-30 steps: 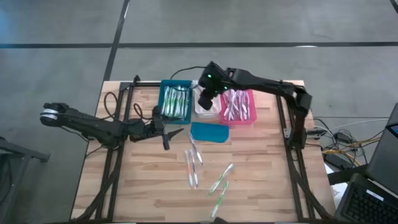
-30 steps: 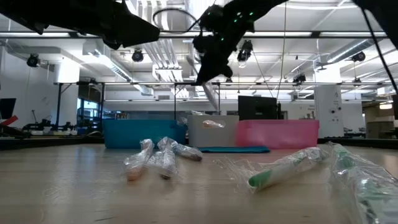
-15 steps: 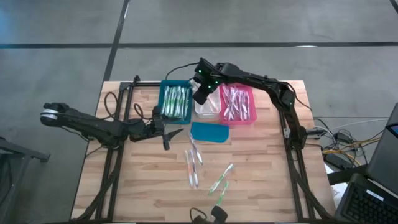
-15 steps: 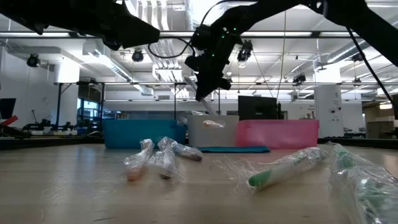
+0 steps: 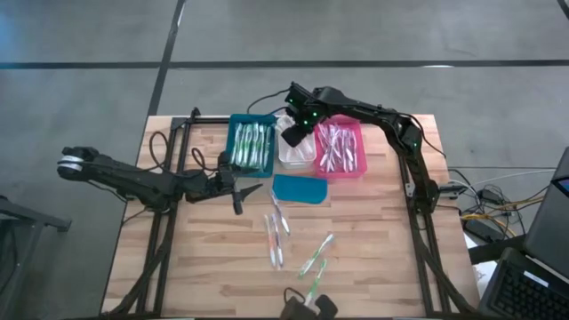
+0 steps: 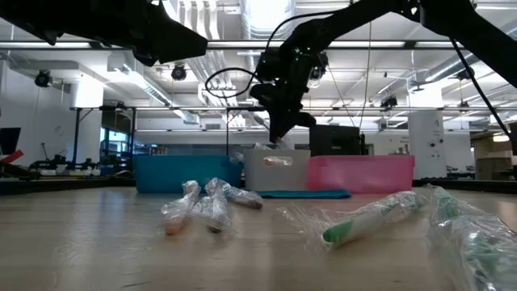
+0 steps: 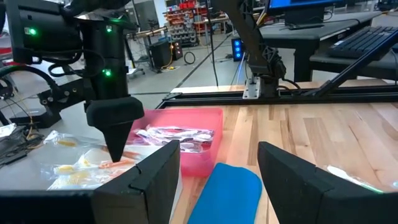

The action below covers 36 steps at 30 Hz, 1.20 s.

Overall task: Pick & Place Toothbrushes
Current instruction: Put the left orange toothbrush into the white bin, then put the right purple toothbrush into the pink bin

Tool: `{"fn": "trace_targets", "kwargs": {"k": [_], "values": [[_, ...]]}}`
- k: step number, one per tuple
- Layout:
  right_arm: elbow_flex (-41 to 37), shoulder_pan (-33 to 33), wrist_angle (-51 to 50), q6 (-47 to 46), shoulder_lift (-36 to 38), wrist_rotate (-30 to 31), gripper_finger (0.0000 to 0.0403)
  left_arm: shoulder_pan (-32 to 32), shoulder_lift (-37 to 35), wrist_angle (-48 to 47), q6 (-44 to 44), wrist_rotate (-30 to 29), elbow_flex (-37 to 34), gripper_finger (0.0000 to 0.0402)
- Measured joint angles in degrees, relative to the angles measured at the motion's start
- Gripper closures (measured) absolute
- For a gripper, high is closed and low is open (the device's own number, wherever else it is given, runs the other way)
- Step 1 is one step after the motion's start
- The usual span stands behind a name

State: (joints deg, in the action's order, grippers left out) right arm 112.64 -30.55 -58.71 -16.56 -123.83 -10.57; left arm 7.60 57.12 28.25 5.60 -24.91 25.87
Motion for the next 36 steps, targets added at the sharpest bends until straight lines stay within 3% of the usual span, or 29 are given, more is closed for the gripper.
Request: {"fn": "trace_targets", "kwargs": {"k": [12,29,36], "values": [[-5.64,-1.16,3.77,0.33,0.00,-1.51,0.0373,0.00,0.00,0.00,-0.12,0.00,0.00,0.0182],[-2.85,-1.31,3.64,2.01,0.03,-1.36,0.0242,0.00,0.02,-0.09,-0.08,0.00,0.02,0.0181],[2.64,-1.36,-2.03,4.09,1.29,-1.36,0.0215,0.00,0.04,-1.14,-0.06,-0.02,0.02,0.0181]]}}
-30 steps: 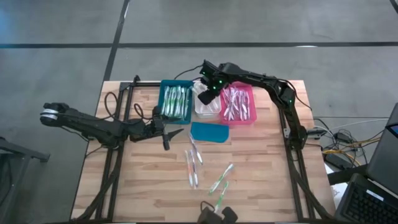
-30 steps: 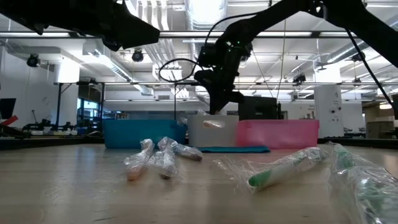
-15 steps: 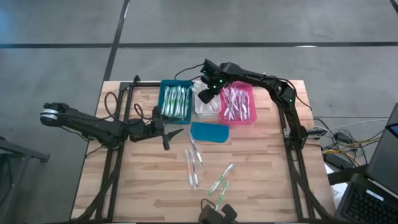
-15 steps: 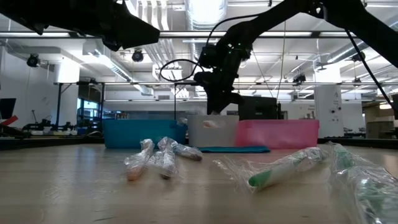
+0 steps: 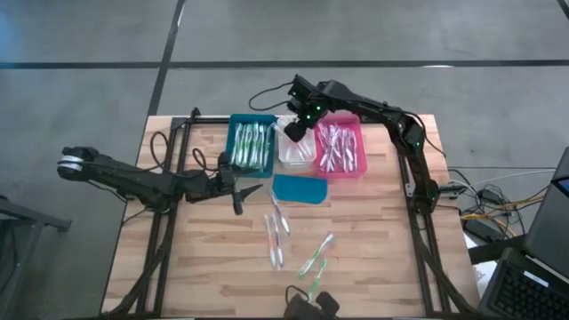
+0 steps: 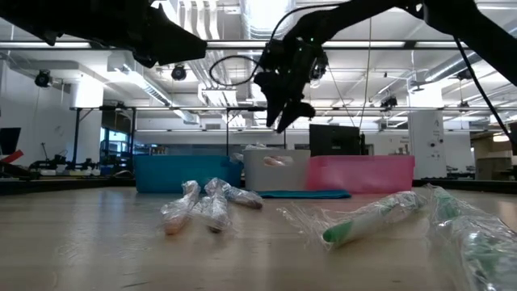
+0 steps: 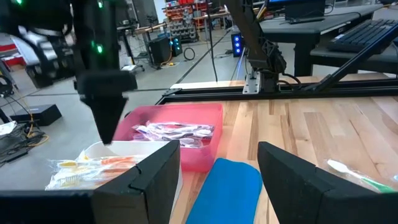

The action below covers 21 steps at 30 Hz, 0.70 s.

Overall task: Pick & Place Toothbrushes
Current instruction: Put the right purple toothbrush into the pink bin

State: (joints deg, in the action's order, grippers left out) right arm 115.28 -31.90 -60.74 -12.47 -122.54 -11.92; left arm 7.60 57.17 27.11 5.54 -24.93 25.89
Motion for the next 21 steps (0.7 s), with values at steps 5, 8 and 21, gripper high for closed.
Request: {"fn": "trace_targets", "kwargs": {"k": [5,8,21], "values": [[2.16,1.65,-1.03,0.49,1.98,0.02,0.0214,0.00,0.00,-0.22,-0.09,0.02,0.00,0.0181],[2.65,3.27,-2.13,0.87,3.68,-0.08,0.0224,0.00,0.00,-0.24,-0.11,0.00,0.00,0.0182],[2.08,15.71,-5.74,3.61,8.06,4.63,0.0276,0.00,0.00,-0.23,-0.26,0.02,-0.16,0.0181]]}}
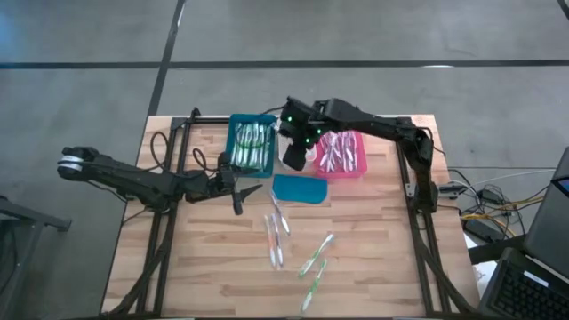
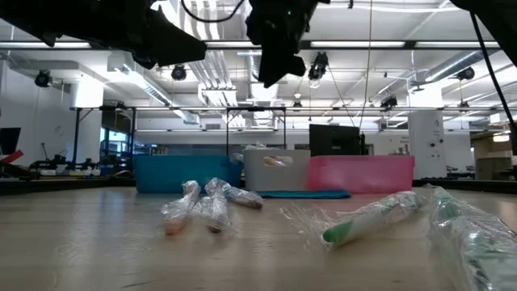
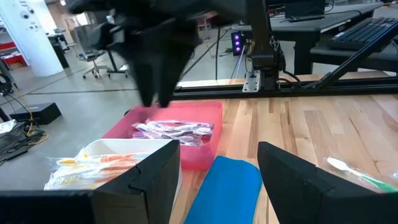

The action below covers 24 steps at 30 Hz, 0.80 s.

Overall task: Pick & Place Toothbrushes
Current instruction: Put the right purple toothbrush into the pink bin

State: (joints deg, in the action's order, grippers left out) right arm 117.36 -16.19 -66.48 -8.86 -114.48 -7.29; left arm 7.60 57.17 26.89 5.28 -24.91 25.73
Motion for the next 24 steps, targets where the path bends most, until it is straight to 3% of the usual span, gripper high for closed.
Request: {"fn": "trace_targets", "kwargs": {"k": [4,14,19,24], "values": [[-0.23,4.84,-0.28,-1.50,0.11,2.78,0.0288,0.00,0.00,0.01,0.00,0.00,-0.32,0.0181],[-6.55,18.23,1.24,-7.91,0.13,19.72,0.0311,0.11,-1.43,0.03,0.09,0.34,-0.25,0.0181],[-12.93,23.90,7.79,-11.00,0.13,25.71,0.0302,0.11,-2.65,0.01,0.07,1.92,-0.63,0.0181],[-20.38,26.88,18.06,-14.10,0.09,26.85,0.0277,0.11,-2.89,-0.04,0.00,3.32,-0.64,0.0181]]}}
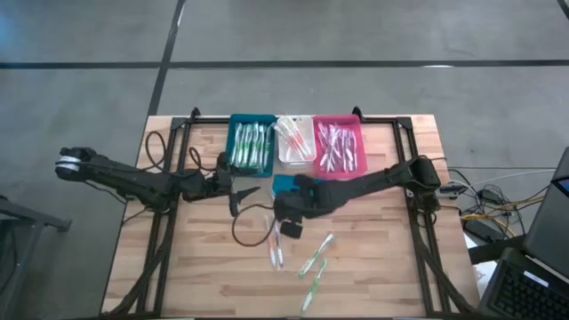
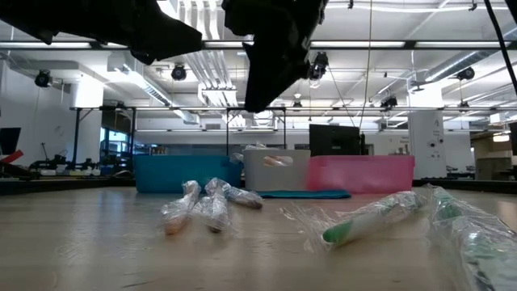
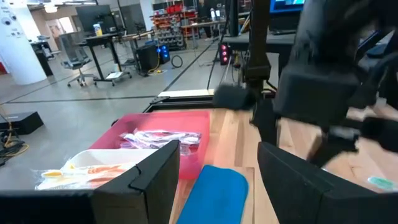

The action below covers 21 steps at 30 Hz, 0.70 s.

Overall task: Pick & Place Toothbrushes
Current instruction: Put the right purple toothbrush into the pink bin

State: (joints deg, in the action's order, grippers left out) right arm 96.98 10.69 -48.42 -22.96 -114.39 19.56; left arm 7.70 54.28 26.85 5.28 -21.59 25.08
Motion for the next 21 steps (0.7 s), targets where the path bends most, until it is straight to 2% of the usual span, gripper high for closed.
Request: {"fn": "trace_targets", "kwargs": {"k": [11,21], "values": [[-15.00,0.84,19.40,-11.87,0.00,1.61,0.0232,0.00,0.02,0.07,-0.21,-0.02,0.00,0.0181],[-22.53,2.54,34.10,-16.50,0.00,1.47,0.0225,0.00,0.02,0.07,-0.35,-0.04,0.00,0.0181]]}}
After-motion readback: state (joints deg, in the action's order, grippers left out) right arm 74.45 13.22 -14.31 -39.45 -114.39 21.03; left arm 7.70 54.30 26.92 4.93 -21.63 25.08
